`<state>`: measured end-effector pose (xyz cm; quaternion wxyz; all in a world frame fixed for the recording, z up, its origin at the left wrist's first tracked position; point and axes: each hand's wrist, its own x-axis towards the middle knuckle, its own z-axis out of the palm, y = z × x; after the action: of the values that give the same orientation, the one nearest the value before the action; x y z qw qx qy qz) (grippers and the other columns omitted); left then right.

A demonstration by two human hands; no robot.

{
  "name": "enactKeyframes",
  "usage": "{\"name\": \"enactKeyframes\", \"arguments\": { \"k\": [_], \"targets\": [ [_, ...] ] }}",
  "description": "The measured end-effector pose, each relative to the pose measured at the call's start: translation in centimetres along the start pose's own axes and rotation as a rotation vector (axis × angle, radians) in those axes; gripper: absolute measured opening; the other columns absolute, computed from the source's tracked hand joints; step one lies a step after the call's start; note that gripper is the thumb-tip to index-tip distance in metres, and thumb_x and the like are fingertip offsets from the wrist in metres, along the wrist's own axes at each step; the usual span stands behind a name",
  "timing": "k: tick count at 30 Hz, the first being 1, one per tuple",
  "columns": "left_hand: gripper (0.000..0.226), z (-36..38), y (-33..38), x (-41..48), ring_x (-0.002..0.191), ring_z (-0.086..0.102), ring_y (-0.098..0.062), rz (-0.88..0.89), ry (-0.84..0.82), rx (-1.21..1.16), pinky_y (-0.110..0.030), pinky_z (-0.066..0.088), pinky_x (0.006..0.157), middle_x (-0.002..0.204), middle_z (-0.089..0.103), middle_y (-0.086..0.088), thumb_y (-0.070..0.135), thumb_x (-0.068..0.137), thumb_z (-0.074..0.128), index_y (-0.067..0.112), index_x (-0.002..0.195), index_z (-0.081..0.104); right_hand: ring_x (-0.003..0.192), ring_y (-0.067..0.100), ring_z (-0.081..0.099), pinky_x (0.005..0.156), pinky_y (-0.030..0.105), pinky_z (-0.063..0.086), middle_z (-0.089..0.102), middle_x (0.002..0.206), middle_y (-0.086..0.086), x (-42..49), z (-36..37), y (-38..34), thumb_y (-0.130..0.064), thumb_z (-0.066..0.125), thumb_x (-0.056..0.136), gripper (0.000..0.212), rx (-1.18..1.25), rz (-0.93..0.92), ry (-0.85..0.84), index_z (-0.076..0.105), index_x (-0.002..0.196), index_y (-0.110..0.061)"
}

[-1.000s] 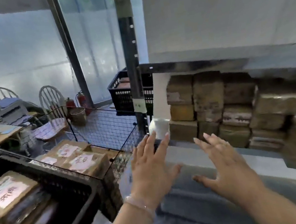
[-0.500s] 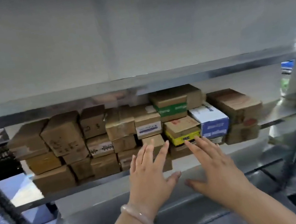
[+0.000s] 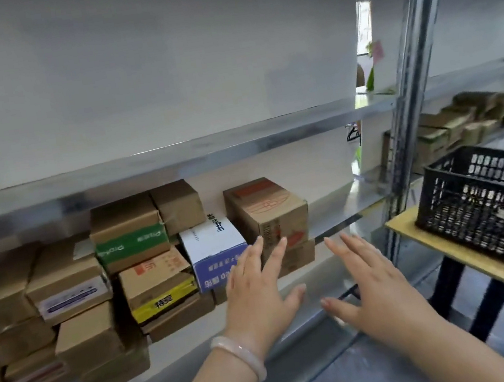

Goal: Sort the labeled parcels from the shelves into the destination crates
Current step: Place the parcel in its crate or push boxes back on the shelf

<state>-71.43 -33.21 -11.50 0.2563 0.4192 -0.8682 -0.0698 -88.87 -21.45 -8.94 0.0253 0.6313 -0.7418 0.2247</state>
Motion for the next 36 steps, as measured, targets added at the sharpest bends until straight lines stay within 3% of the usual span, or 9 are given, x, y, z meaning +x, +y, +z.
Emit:
{"name": "enactKeyframes", "arguments": {
  "k": [7, 12, 18, 23, 27, 30, 32, 36],
  "targets": [
    [0.075, 2.8, -0.6, 7.7, 0.150, 0.010, -0.019, -0.093, -0.004, -0.143, -0.044, 0.019, 0.119, 0.164, 0.012, 0.008, 0.064, 0.089, 0.052, 0.048, 0.152, 0.013, 0.142, -0.004, -0.013, 0.117, 0.029, 0.002, -0.011, 0.157, -0.027, 4.4, 2.6, 5.0, -0.069, 0.052, 0.083, 0.085, 0.103, 0.080, -0.090, -0.014, 0.137, -0.063],
    [0.074, 5.1, -2.5, 15.0, 0.150, 0.009, -0.022, -0.199, -0.018, -0.223, -0.045, 0.020, 0.119, 0.165, 0.009, 0.005, 0.060, 0.092, 0.051, 0.045, 0.154, 0.015, 0.144, 0.000, -0.008, 0.111, 0.023, -0.003, -0.007, 0.159, -0.022, 12.1, 3.8, 7.3, -0.068, 0.048, 0.086, 0.083, 0.057, 0.063, -0.081, -0.003, 0.149, -0.050],
    [0.077, 8.0, -5.5, 21.8, 0.151, 0.007, -0.028, -0.378, -0.094, -0.211, -0.045, 0.018, 0.120, 0.166, 0.004, -0.002, 0.061, 0.091, 0.051, 0.043, 0.155, 0.013, 0.148, 0.010, 0.007, 0.118, 0.036, 0.017, 0.005, 0.161, -0.014, 22.9, 5.4, 8.3, -0.062, 0.051, 0.089, 0.078, 0.131, 0.067, -0.125, 0.009, 0.152, -0.045],
    [0.081, 10.2, -7.1, 24.0, 0.151, 0.004, -0.032, -0.533, -0.219, -0.283, -0.046, 0.016, 0.120, 0.165, -0.002, -0.008, 0.062, 0.090, 0.051, 0.043, 0.156, 0.008, 0.146, 0.013, 0.017, 0.117, 0.035, 0.021, 0.020, 0.160, -0.007, 29.0, 9.2, 9.6, -0.056, 0.056, 0.089, 0.078, 0.278, 0.148, -0.193, 0.018, 0.153, -0.033],
    [0.080, 11.1, -7.4, 24.4, 0.148, 0.020, -0.032, -0.637, -0.228, -0.369, -0.042, 0.027, 0.118, 0.165, 0.000, -0.008, 0.062, 0.090, 0.051, 0.043, 0.155, 0.009, 0.138, 0.019, 0.037, 0.110, 0.039, 0.038, 0.036, 0.153, 0.000, 31.5, 11.2, 11.0, -0.053, 0.062, 0.087, 0.082, 0.468, 0.297, -0.250, 0.023, 0.154, -0.023],
    [0.078, 11.2, -6.8, 24.4, 0.143, 0.034, -0.026, -0.653, -0.169, -0.439, -0.039, 0.035, 0.116, 0.163, 0.013, -0.005, 0.055, 0.092, 0.054, 0.041, 0.156, 0.011, 0.109, 0.016, 0.055, 0.089, 0.035, 0.051, 0.053, 0.140, -0.001, 32.0, 11.5, 11.4, -0.049, 0.063, 0.088, 0.070, 0.647, 0.391, -0.310, 0.037, 0.148, -0.025],
    [0.079, 11.2, -5.8, 24.0, 0.140, 0.037, -0.021, -0.648, -0.103, -0.460, -0.034, 0.036, 0.114, 0.160, 0.018, -0.002, 0.050, 0.092, 0.058, 0.038, 0.156, 0.014, 0.095, 0.010, 0.053, 0.081, 0.028, 0.047, 0.061, 0.129, -0.002, 31.4, 11.3, 11.5, -0.043, 0.065, 0.088, 0.057, 0.706, 0.369, -0.271, 0.048, 0.139, -0.027],
    [0.075, 11.0, -2.8, 22.2, 0.138, 0.040, -0.016, -0.607, 0.060, -0.466, -0.028, 0.033, 0.113, 0.158, 0.023, 0.000, 0.044, 0.091, 0.063, 0.037, 0.155, 0.023, 0.089, -0.001, 0.055, 0.072, 0.017, 0.042, 0.059, 0.110, -0.012, 29.6, 9.5, 13.0, -0.033, 0.066, 0.089, 0.046, 0.860, 0.304, -0.176, 0.051, 0.133, -0.029]
  ]
}}
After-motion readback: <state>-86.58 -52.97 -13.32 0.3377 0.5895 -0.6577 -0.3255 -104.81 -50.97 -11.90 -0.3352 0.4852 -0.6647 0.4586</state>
